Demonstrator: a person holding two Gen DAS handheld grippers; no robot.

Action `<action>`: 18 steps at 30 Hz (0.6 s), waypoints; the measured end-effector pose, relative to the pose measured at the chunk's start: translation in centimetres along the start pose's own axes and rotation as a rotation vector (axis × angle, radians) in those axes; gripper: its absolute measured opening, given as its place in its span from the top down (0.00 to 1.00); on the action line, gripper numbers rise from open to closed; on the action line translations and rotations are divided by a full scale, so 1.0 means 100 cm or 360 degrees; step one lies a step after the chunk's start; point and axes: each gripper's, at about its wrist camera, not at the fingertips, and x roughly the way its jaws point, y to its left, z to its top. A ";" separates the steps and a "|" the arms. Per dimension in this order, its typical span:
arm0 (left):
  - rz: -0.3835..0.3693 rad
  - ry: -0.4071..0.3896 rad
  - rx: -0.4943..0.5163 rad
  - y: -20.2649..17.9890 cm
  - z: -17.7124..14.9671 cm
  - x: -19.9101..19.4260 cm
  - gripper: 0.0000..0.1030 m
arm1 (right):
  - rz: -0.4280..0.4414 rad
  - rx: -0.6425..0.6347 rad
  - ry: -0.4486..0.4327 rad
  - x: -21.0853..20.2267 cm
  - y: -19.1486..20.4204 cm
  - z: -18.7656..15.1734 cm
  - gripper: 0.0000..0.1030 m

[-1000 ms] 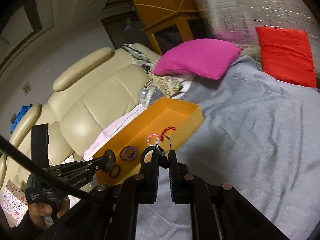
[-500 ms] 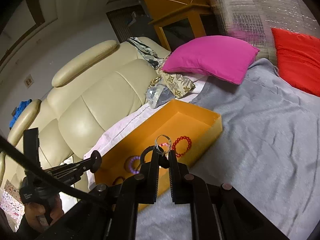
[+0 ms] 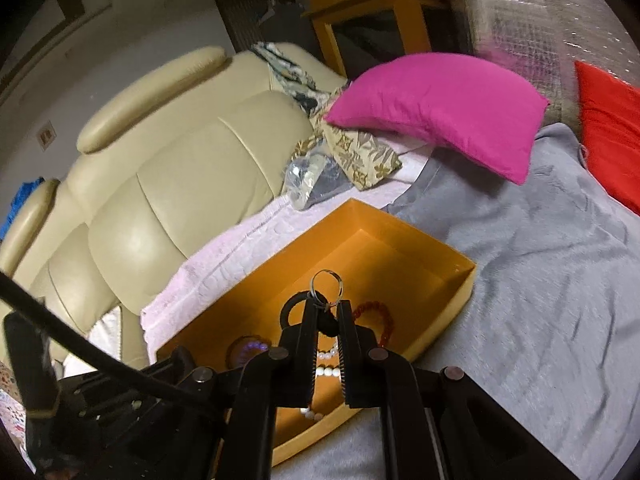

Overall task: Organize jewelry
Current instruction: 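Carry the dark ring with the left tool while the right tool carries the black hair tie to the tray, then lower the black hair tie with the right tool while the left tool lowers the dark ring, opening both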

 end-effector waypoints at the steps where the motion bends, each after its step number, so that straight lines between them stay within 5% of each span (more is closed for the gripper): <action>1: 0.0000 0.0013 0.0002 0.000 -0.001 0.004 0.93 | -0.0005 -0.0005 0.0012 0.005 0.000 0.001 0.90; 18: -0.0008 0.0091 0.0021 0.003 -0.008 0.038 0.93 | -0.0028 -0.0008 0.0138 0.066 0.002 0.018 0.90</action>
